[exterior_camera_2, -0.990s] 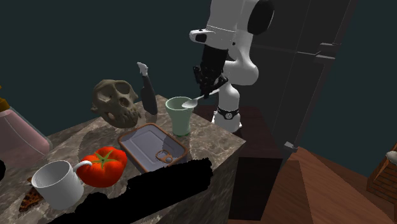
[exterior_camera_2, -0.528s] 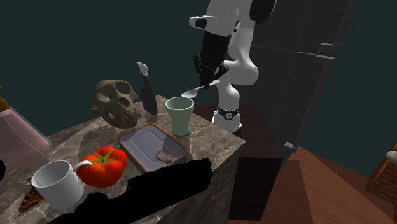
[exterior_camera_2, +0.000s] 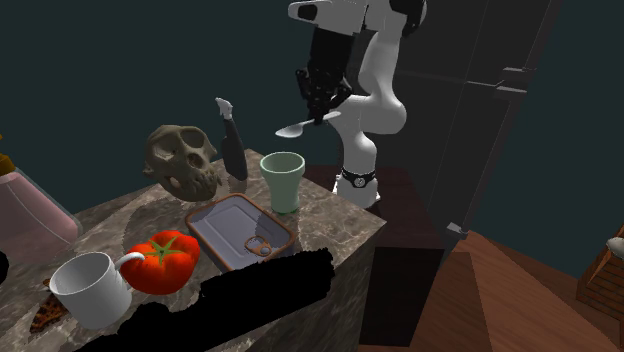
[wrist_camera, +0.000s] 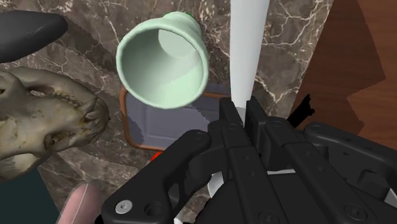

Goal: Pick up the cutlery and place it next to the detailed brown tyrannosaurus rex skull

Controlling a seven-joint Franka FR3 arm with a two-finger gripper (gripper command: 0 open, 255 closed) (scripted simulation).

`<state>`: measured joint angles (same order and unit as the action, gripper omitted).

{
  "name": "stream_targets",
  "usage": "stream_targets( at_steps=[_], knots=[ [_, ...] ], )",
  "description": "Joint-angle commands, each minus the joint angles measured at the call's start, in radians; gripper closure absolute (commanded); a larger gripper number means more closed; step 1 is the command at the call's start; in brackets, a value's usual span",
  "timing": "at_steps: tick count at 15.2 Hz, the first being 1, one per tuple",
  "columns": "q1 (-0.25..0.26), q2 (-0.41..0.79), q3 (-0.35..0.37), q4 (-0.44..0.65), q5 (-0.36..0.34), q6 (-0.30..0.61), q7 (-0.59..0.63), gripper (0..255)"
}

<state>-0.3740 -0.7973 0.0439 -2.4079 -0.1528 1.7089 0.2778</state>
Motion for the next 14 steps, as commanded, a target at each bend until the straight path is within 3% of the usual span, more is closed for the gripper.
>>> stream_targets(
  at_steps=[1,8,14],
  knots=[
    [-0.015,0.043,-0.034,0.028,-0.022,0.02,-0.035,255],
    [-0.058,0.223,-0.158,0.148,-0.077,0.107,-0.163,255],
    [-0.08,0.401,-0.256,0.294,-0.083,0.161,-0.276,255]
  ],
)
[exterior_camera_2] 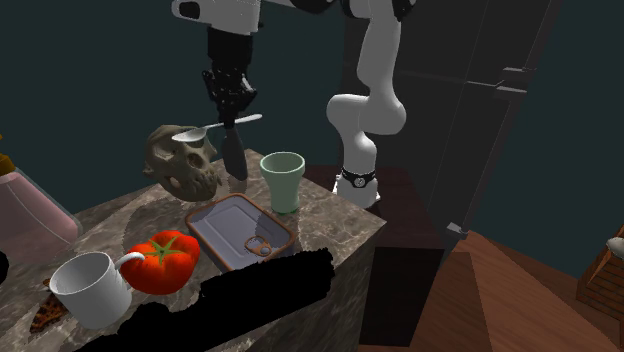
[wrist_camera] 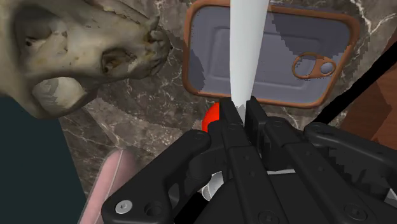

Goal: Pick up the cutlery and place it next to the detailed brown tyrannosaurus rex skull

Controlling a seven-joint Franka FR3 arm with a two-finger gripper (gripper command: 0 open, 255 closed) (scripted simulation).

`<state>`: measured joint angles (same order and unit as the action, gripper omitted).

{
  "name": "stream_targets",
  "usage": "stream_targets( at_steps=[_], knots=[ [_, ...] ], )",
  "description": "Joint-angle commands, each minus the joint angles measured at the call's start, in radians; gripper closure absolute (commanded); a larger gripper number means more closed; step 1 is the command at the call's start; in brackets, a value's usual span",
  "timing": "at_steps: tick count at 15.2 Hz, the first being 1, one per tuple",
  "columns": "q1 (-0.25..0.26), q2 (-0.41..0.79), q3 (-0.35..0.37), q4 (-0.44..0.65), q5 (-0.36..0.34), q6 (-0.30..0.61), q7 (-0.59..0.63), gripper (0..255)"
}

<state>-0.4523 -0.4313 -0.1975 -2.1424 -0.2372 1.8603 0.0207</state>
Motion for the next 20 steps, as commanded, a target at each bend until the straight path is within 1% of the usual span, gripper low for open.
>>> stream_targets(
  at_steps=[1,6,12,16,18,20],
  knots=[
    [-0.005,0.066,-0.031,0.057,0.005,0.016,-0.038,255],
    [-0.021,0.234,-0.105,0.218,0.044,0.037,-0.143,255],
    [-0.06,0.461,-0.177,0.461,0.138,0.027,-0.279,255],
    [-0.114,0.634,-0.206,0.668,0.223,-0.013,-0.367,255],
    [-0.152,0.729,-0.212,0.792,0.268,-0.047,-0.407,255],
    [-0.2,0.833,-0.213,0.939,0.315,-0.093,-0.441,255]
  ],
)
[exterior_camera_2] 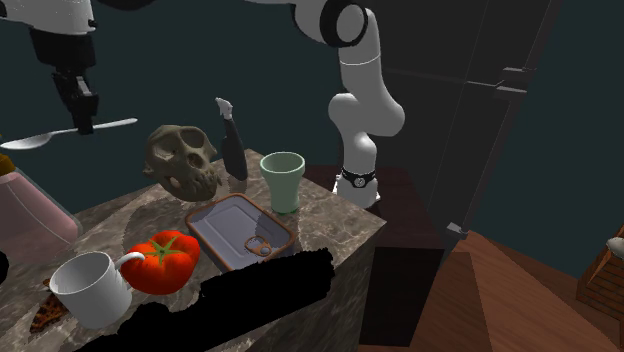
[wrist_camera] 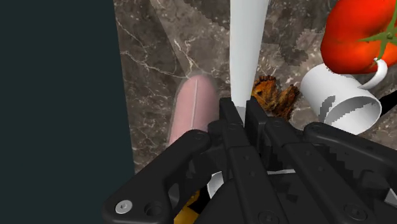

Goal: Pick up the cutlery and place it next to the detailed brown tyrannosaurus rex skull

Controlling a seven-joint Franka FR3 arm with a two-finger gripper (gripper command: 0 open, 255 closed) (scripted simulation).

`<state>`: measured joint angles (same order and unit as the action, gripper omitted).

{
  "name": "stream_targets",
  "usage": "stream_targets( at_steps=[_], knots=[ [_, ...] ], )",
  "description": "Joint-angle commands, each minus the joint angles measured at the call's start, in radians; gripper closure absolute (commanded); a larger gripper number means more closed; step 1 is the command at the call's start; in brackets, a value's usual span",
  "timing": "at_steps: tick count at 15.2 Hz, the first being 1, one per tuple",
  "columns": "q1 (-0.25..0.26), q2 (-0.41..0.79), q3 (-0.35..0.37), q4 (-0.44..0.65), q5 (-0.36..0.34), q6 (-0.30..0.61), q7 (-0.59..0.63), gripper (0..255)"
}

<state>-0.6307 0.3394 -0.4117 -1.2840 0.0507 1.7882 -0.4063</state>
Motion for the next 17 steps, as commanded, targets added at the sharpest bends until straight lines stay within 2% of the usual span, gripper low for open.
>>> stream_targets(
  at_steps=[1,2,17],
  knots=[
    [-0.05,0.121,0.003,0.167,0.05,-0.051,-0.029,255],
    [-0.081,0.182,0.006,0.262,0.073,-0.086,-0.041,255],
    [-0.039,0.128,0.009,-0.028,0.052,0.15,-0.032,255]
  ],
)
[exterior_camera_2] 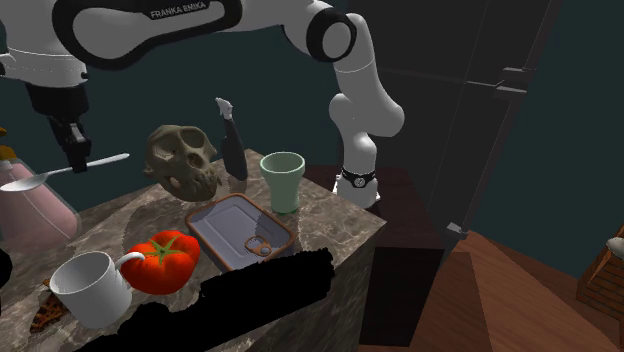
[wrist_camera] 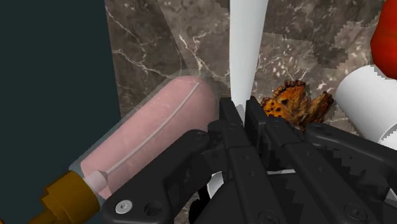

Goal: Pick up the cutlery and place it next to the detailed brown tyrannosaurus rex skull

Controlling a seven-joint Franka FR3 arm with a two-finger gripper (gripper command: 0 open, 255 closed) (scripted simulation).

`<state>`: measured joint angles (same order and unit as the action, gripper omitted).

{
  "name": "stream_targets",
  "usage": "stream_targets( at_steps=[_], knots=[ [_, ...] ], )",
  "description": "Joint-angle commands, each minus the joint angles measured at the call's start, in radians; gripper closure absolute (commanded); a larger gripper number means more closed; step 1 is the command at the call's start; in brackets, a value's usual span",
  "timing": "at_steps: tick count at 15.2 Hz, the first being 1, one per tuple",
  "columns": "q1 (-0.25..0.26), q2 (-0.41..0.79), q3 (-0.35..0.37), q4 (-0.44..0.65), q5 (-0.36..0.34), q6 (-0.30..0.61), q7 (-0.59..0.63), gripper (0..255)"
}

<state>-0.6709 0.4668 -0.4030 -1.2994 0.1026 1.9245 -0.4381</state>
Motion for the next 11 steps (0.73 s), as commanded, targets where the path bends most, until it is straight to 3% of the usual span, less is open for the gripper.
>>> stream_targets(
  at_steps=[1,11],
  knots=[
    [0.002,0.0,0.001,-0.026,0.0,0.027,0.0,255],
    [0.011,0.011,0.006,-0.146,0.006,0.156,0.001,255]
  ],
)
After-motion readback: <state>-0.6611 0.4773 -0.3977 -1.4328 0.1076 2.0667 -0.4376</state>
